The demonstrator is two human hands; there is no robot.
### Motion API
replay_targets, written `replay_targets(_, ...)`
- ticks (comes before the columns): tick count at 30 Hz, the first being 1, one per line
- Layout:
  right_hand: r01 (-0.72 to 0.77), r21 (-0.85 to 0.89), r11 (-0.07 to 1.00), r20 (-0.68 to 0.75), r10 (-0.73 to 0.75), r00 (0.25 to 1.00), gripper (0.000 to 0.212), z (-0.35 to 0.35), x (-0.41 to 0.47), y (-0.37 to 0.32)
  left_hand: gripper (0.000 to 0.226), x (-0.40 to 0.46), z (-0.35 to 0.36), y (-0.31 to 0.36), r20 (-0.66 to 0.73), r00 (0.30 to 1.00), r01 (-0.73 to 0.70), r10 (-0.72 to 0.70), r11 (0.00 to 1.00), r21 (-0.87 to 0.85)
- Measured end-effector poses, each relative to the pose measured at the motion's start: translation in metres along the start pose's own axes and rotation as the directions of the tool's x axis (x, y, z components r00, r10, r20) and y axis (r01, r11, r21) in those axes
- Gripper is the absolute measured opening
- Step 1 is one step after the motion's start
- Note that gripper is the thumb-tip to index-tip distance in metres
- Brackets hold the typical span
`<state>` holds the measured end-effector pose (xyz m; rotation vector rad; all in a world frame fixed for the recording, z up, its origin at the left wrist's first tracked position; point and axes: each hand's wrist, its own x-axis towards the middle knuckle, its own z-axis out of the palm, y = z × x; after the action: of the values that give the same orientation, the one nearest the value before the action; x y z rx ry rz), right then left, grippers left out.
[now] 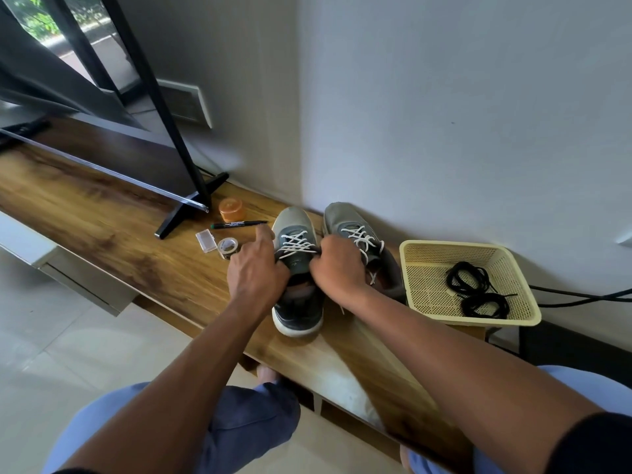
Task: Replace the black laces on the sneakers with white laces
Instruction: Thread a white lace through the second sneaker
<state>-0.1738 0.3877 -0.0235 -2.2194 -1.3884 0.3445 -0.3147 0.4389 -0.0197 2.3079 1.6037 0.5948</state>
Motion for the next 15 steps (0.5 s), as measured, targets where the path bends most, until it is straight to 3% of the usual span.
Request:
replay_targets(4,0.094,-0.076,0.993,0.042,-0.091,0.995,0.021,-0.001,-0.001,0.006,0.026,0.0,0.003,-0.006,0.088,0.996,-0.003,0.003,1.0,0.005)
replay_targets(8,0.157,-0.134,0.979,0.104,-0.144,0.984,0.019,-0.008,0.001,0.008,0.06,0.009,-0.005,-0.016,0.265,0.963,0.055,-0.051,0.998,-0.008)
replay_targets(10,0.19,-0.199,0.961,0.124,-0.168,0.978,0.029,-0.01,0.0,0.006,0.069,0.012,-0.012,-0.022,0.344,0.937,0.082,-0.062,0.996,-0.044)
replay_targets(12,0.205,-0.226,0.952,0.124,-0.181,0.976,0.043,-0.015,-0.001,0.003,0.061,0.017,-0.019,-0.026,0.381,0.924,0.074,-0.042,0.995,-0.067)
replay_targets(15,0.206,-0.26,0.944,0.107,-0.184,0.977,0.032,-0.023,0.001,-0.002,0.037,0.023,-0.024,-0.026,0.433,0.901,0.054,-0.024,0.997,-0.057)
